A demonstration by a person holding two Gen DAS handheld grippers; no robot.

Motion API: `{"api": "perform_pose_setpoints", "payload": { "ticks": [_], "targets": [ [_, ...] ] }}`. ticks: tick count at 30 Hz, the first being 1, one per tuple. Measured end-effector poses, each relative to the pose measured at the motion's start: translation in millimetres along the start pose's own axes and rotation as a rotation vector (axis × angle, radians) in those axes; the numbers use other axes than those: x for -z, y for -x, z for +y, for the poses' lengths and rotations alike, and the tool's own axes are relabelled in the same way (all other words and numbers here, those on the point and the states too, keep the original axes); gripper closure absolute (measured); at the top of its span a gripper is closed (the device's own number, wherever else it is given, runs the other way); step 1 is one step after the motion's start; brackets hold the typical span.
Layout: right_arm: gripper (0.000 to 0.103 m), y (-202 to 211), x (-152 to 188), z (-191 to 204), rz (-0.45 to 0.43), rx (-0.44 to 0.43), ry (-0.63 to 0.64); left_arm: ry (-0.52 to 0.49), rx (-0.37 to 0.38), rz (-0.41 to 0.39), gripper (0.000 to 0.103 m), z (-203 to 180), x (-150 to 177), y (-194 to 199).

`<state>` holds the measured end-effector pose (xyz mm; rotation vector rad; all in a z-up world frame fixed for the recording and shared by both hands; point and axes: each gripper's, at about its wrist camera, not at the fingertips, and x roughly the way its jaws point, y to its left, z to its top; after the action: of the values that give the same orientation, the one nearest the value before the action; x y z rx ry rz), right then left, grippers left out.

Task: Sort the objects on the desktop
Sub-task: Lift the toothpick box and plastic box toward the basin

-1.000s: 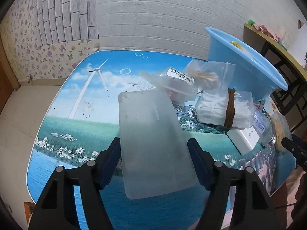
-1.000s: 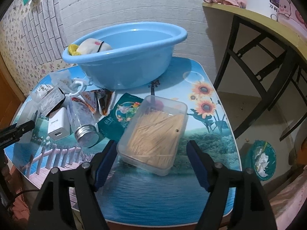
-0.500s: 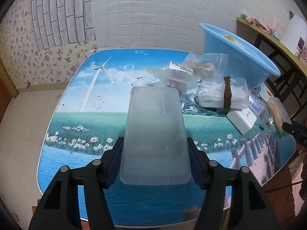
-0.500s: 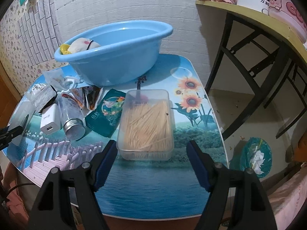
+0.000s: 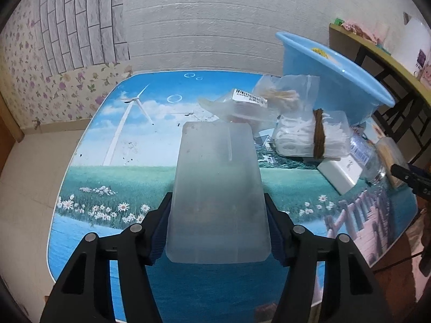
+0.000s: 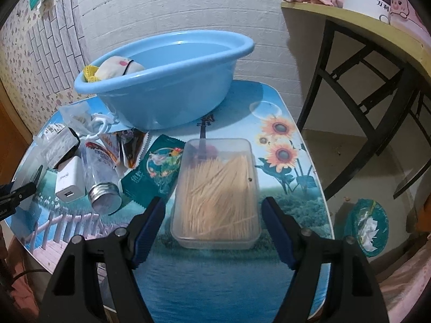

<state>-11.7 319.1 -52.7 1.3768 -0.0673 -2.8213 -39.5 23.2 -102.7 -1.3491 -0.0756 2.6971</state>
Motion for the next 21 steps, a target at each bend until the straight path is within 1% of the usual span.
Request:
{"api": "perform_pose_setpoints", "payload": {
  "ticks": [1, 5, 10, 14, 19, 21],
  "targets": [
    [0.043, 1, 0, 0, 0.001, 0.001, 0.007, 0.000, 0.001, -0.005, 0.042, 0, 0, 2],
    [0.044, 9, 0, 2, -0.008, -0.020, 0.024, 0.004, 0.013, -0.029, 0.042, 1, -1, 17],
    [0.044, 29, 1, 11, -0.054, -0.028, 0.061, 0.002, 0.020, -0.075, 0.042, 0, -6, 39],
    [0.044, 47, -2, 21, -0.095, -0.057, 0.105, -0.002, 0.011, -0.126, 0.042, 0, -12, 60],
    [0.044, 70, -6, 33, -0.161, -0.095, 0.142, -0.004, 0.027, -0.190, 0.042, -2, -25, 86],
    [0.044, 76, -8, 38, -0.186, -0.114, 0.167, 0.000, 0.033, -0.202, 0.042, -3, -30, 90]
  ]
}}
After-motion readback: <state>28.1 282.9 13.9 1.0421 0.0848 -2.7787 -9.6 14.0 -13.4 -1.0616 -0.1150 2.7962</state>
